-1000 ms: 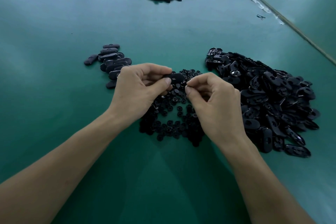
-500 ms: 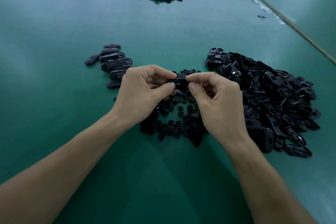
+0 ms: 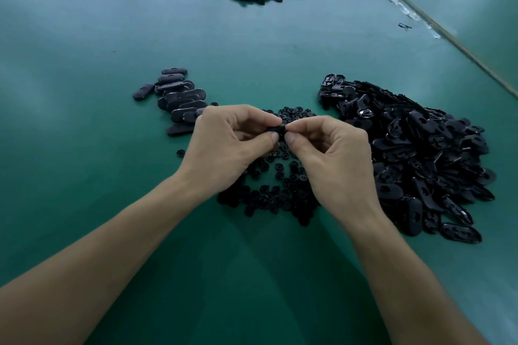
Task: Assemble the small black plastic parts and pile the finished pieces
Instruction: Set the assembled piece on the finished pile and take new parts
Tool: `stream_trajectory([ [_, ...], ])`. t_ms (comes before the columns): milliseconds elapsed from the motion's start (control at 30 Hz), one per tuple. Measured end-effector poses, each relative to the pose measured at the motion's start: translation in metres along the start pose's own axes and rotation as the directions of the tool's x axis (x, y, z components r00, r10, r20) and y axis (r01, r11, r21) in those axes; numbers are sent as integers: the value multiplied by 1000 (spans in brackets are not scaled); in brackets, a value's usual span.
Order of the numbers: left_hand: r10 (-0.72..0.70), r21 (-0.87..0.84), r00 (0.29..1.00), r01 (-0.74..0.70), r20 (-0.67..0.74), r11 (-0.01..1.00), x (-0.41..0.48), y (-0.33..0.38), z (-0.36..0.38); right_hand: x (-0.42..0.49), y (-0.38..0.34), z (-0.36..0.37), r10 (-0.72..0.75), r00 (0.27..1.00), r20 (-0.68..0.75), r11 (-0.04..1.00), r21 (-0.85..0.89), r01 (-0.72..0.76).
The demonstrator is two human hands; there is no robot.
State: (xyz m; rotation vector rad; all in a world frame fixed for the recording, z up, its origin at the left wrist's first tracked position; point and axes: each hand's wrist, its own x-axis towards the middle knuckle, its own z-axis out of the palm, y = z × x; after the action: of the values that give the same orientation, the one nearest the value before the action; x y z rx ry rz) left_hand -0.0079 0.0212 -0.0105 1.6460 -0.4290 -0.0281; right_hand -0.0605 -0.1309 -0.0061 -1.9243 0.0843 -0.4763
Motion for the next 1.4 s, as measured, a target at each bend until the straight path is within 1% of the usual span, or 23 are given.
stream_trajectory([
  [400,15,-5,999,-14,43,1000,-1,-2,0,1,2,-2,11,1000,28,1000,-25,-10],
  [700,75,141,996,-80,43,987,-2,-1,1,0,1,-2,-14,998,62,994,-104,20],
  [833,53,101,998,-55,22,993,-2,-3,2,2,0,-4,9,997,75,997,-77,-3],
  [900,46,96,999,-48,17,994,-2,-4,2,1,0,-4,5,997,79,996,-92,2],
  [1100,46,138,998,-53,52,989,-3,-3,3,-2,-3,-2,-55,998,25,981,-182,58],
  [1233,58,157,997,-65,44,985,-3,-1,4,-3,-4,-1,-45,999,7,984,-172,45],
  [1400,80,173,996,-87,48,981,-3,-1,4,-1,-4,-6,13,998,63,993,-120,-5],
])
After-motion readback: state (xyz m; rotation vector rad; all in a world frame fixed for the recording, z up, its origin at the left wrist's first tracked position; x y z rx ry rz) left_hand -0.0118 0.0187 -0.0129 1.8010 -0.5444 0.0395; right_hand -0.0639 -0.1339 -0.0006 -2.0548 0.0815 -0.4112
